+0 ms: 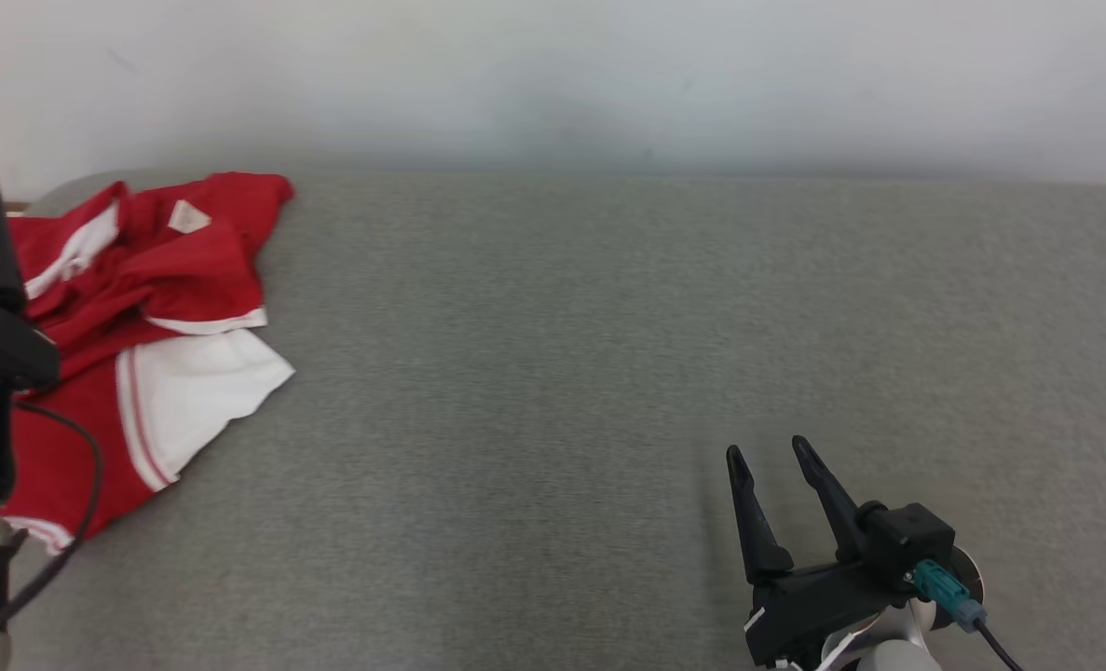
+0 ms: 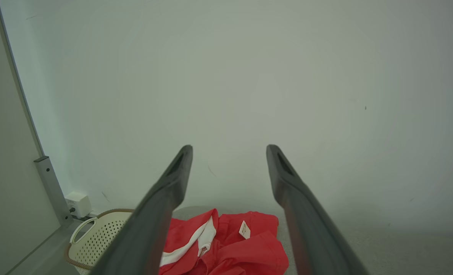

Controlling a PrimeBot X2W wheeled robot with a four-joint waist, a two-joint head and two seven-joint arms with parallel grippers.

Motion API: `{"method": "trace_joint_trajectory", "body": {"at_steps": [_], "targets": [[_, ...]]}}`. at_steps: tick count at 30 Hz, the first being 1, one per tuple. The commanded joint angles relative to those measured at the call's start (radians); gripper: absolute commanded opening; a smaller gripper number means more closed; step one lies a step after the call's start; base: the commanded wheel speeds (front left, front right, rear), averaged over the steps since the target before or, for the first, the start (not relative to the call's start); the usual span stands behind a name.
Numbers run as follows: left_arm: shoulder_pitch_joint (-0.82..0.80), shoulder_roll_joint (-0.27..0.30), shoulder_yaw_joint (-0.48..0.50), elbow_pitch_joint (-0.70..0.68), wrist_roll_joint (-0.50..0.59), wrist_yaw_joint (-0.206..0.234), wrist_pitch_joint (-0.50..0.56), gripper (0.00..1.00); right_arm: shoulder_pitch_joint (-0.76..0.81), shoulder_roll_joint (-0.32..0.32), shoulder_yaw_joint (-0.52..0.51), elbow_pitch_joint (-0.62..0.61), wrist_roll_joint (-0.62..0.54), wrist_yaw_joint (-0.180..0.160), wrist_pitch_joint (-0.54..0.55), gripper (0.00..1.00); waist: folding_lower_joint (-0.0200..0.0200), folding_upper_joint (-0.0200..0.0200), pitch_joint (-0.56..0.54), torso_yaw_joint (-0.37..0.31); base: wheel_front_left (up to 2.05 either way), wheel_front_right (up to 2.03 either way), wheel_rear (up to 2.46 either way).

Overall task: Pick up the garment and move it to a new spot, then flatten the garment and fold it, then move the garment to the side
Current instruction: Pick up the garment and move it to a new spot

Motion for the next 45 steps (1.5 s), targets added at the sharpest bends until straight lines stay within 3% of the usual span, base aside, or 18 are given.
{"method": "trace_joint_trajectory", "body": {"at_steps": [1,20,30,40,41,42,45], "targets": [[-0.027,0.017,0.004,0.044,-0.008,-0.004,0.010,1.00,-0.014,-0.001,0.002,0.005,-0.003,0.000,-0.009,1.00,-0.0002,-0.0003,0.046,-0.078,0.00,0.00,0.00],[-0.186,0.161,-0.021,0.479,0.004,-0.045,0.113,1.00,-0.066,0.000,0.010,0.004,-0.012,0.000,-0.019,1.00,-0.0002,-0.0003,0.160,-0.218,0.00,0.00,0.00],[-0.247,0.207,-0.067,0.644,0.044,-0.030,0.163,1.00,-0.094,-0.001,0.004,0.010,-0.022,0.000,-0.024,1.00,-0.0002,-0.0003,0.223,-0.255,0.00,0.00,0.00],[-0.268,0.231,-0.108,0.726,0.068,-0.012,0.136,1.00,-0.100,0.000,0.010,0.010,-0.035,0.000,-0.026,1.00,-0.0002,-0.0003,0.234,-0.265,0.00,0.00,0.00],[-0.272,0.235,-0.113,0.727,0.072,-0.005,0.119,0.61,-0.100,0.000,0.010,0.008,-0.037,0.000,-0.026,1.00,-0.0002,-0.0003,0.236,-0.265,0.00,0.00,0.00],[-0.276,0.237,-0.117,0.726,0.076,-0.002,0.106,0.00,-0.099,0.000,0.009,0.008,-0.039,0.000,-0.026,1.00,-0.0002,-0.0003,0.238,-0.265,0.00,0.00,0.00],[-0.279,0.225,-0.136,0.736,0.088,0.002,0.070,0.00,-0.097,0.000,0.003,0.015,-0.040,0.000,-0.024,1.00,-0.0002,-0.0003,0.233,-0.252,0.00,0.00,0.00]]}}
